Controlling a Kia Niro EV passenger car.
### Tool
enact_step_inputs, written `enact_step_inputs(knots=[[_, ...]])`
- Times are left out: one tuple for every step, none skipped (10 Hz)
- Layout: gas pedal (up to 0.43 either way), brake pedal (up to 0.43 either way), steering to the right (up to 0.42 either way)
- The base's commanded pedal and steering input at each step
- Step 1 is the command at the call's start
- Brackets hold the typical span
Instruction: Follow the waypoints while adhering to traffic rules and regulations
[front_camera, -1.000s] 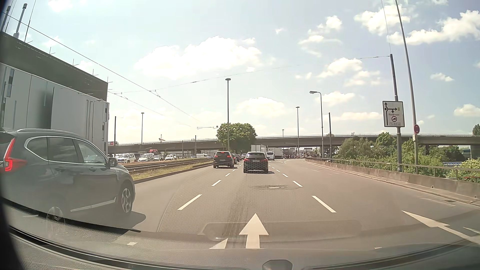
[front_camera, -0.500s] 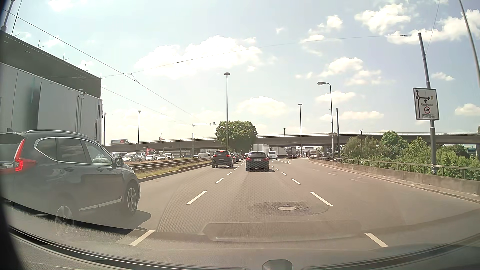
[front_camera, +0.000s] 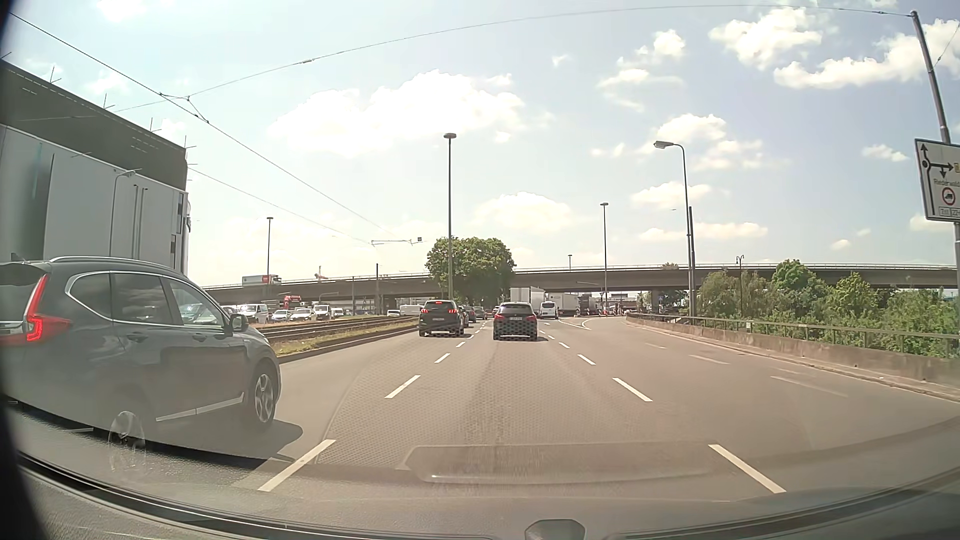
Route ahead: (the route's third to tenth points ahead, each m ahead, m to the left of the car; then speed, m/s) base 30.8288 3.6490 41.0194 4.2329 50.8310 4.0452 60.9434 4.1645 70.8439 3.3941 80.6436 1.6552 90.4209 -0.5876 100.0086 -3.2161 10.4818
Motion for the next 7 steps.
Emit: enact_step_inputs(knots=[[0.15, 0.03, 0.0], [0.15, 0.03, 0.0], [0.15, 0.03, 0.0], [0.15, 0.03, -0.002], [0.15, 0.03, -0.001], [0.15, 0.03, -0.001], [0.15, 0.03, -0.001]])
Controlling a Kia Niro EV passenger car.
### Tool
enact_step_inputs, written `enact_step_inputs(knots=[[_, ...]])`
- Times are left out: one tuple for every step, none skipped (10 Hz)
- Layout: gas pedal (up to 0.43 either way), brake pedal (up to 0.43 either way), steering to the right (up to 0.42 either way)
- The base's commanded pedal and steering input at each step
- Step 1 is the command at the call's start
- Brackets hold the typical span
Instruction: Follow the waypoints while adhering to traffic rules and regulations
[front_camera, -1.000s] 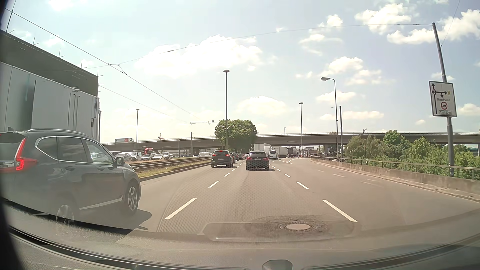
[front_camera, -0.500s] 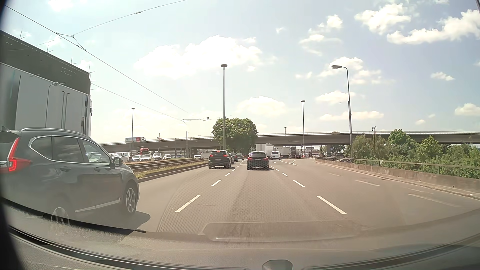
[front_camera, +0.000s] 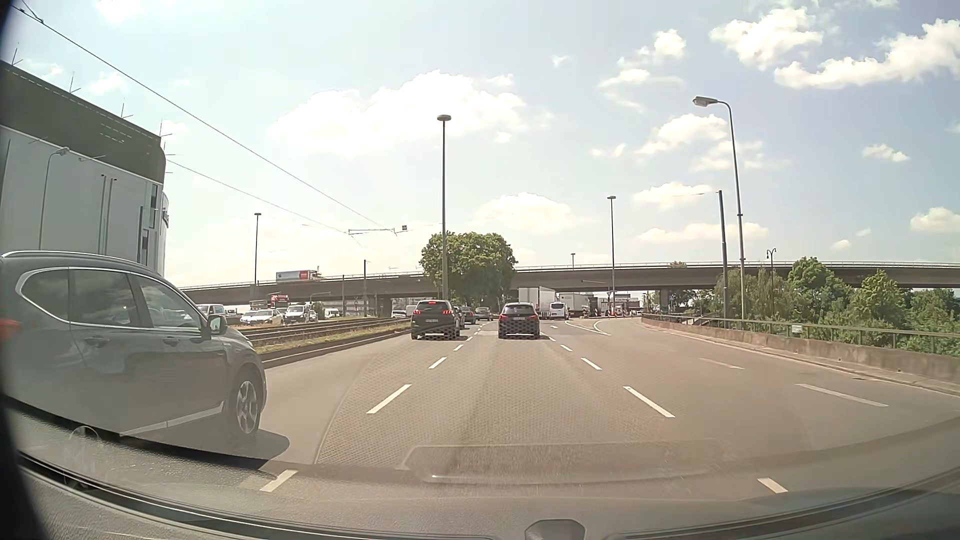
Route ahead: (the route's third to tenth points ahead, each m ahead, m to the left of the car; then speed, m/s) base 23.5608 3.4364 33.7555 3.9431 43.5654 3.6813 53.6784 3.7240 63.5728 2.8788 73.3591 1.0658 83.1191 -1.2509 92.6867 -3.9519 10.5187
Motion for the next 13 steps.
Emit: enact_step_inputs(knots=[[0.15, 0.03, 0.0], [0.15, 0.03, 0.0], [0.15, 0.03, -0.001], [0.15, 0.03, 0.0], [0.15, 0.03, 0.0], [0.15, 0.03, 0.0], [0.15, 0.03, 0.0], [0.15, 0.03, 0.0], [0.15, 0.03, 0.0], [0.15, 0.03, 0.0], [0.15, 0.03, 0.0], [0.15, 0.03, 0.0], [0.15, 0.03, 0.0]])
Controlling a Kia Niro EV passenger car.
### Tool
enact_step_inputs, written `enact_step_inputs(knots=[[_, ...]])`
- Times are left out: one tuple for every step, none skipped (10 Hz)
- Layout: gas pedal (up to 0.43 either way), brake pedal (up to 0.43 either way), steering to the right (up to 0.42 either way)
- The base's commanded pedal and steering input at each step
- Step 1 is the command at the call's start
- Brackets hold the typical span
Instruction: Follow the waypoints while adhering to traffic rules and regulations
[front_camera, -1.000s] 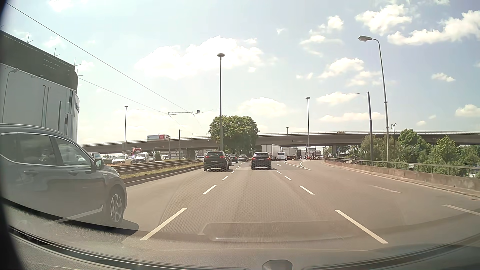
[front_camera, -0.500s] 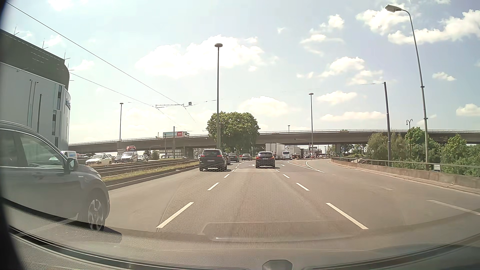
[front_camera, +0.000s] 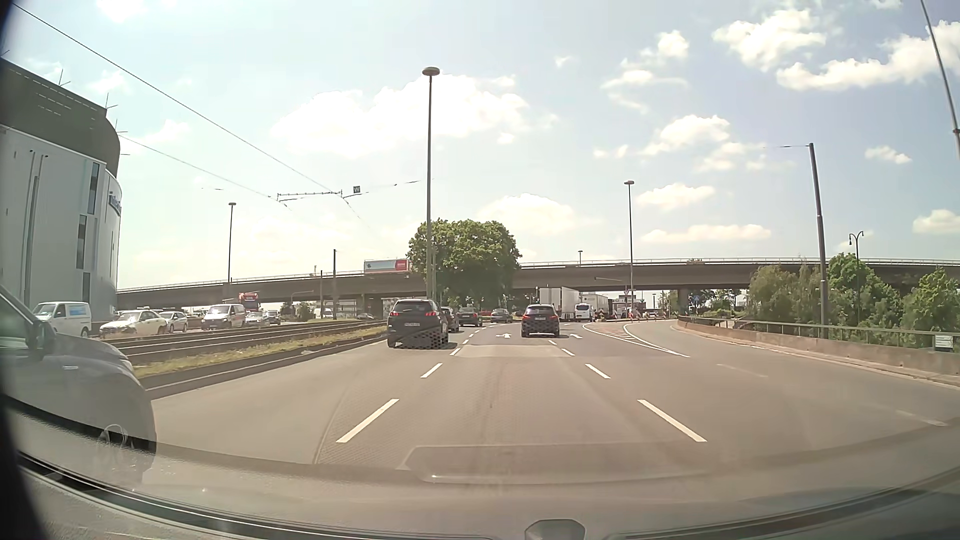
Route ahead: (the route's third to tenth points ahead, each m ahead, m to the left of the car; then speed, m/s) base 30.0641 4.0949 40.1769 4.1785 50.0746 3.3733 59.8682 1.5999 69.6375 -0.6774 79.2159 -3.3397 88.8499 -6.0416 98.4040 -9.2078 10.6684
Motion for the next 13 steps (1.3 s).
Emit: enact_step_inputs(knots=[[0.15, 0.03, 0.0], [0.15, 0.03, 0.0], [0.15, 0.03, 0.0], [0.15, 0.03, 0.0], [0.15, 0.03, 0.001], [0.15, 0.03, 0.001], [0.15, 0.03, 0.001], [0.15, 0.03, 0.001], [0.15, 0.03, 0.001], [0.15, 0.03, 0.001], [0.15, 0.03, 0.001], [0.15, 0.03, 0.002], [0.15, 0.03, 0.002]])
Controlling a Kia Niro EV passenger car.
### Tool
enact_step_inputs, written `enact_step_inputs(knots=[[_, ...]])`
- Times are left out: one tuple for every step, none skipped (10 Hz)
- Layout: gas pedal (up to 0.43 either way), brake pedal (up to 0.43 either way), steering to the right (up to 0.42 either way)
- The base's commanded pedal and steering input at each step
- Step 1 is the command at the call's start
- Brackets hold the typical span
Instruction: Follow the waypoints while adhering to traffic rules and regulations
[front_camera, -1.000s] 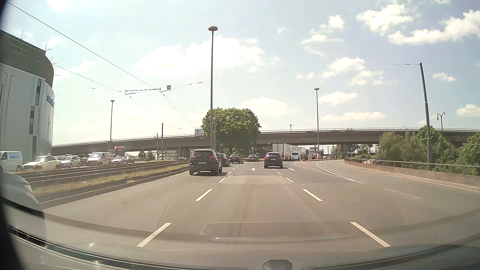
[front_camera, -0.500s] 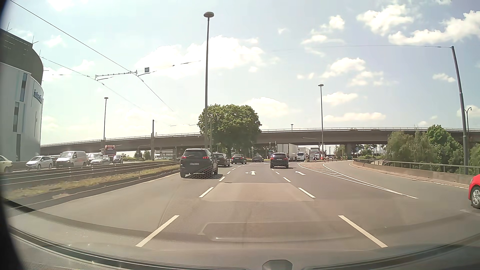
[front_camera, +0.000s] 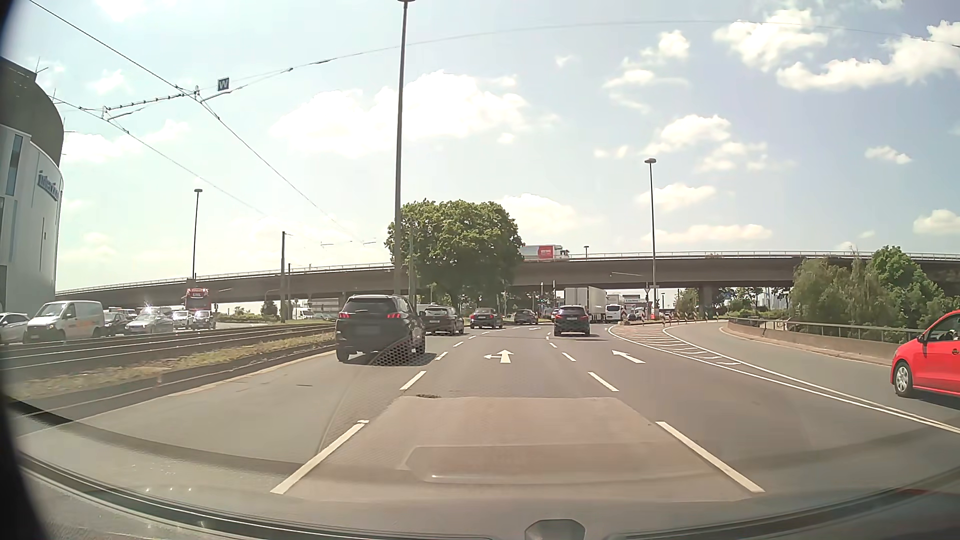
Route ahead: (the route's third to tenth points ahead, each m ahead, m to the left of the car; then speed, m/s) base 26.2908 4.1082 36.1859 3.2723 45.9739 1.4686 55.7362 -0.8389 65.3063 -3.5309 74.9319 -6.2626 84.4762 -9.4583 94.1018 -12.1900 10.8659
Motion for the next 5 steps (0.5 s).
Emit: enact_step_inputs(knots=[[0.15, 0.03, 0.003], [0.15, 0.03, 0.003], [0.138, 0.03, 0.003], [0.138, 0.03, 0.003], [0.138, 0.03, 0.003]])
